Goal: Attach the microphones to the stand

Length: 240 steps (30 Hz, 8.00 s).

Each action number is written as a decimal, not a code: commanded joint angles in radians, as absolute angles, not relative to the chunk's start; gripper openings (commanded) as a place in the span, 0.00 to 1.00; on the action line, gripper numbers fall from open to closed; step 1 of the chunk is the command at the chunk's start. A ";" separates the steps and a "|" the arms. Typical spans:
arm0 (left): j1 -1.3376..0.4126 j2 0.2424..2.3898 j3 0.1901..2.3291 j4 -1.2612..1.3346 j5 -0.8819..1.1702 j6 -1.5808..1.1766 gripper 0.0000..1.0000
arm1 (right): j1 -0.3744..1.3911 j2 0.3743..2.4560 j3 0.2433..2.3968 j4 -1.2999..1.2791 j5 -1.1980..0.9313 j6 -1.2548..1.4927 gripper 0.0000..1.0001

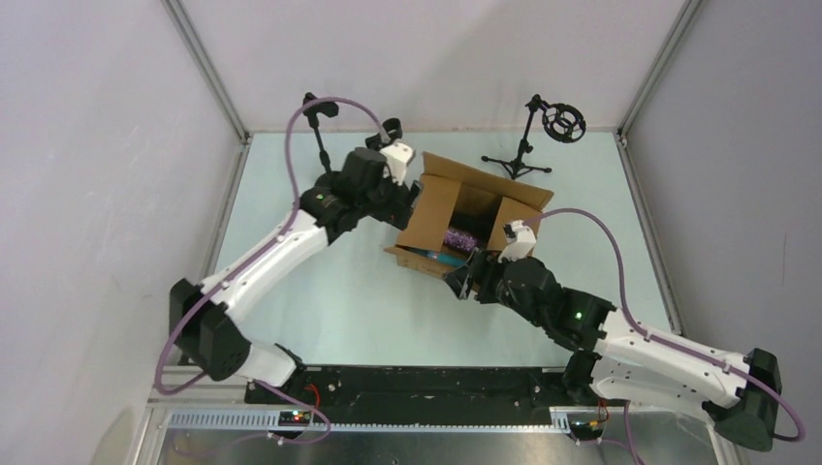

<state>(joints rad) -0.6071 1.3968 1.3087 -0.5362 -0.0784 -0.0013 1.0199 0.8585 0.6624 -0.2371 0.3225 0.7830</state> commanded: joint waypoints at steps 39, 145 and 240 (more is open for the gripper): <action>-0.965 1.665 1.367 -0.419 -0.466 0.082 0.98 | 1.184 0.811 0.703 -0.549 0.421 0.736 0.99; -0.626 0.789 1.045 -0.696 -0.097 0.111 0.00 | 1.210 1.513 1.406 -0.837 0.482 0.490 0.74; -0.724 0.744 1.048 -0.703 -0.067 0.296 0.00 | 1.130 1.732 1.047 -0.266 0.369 0.310 0.20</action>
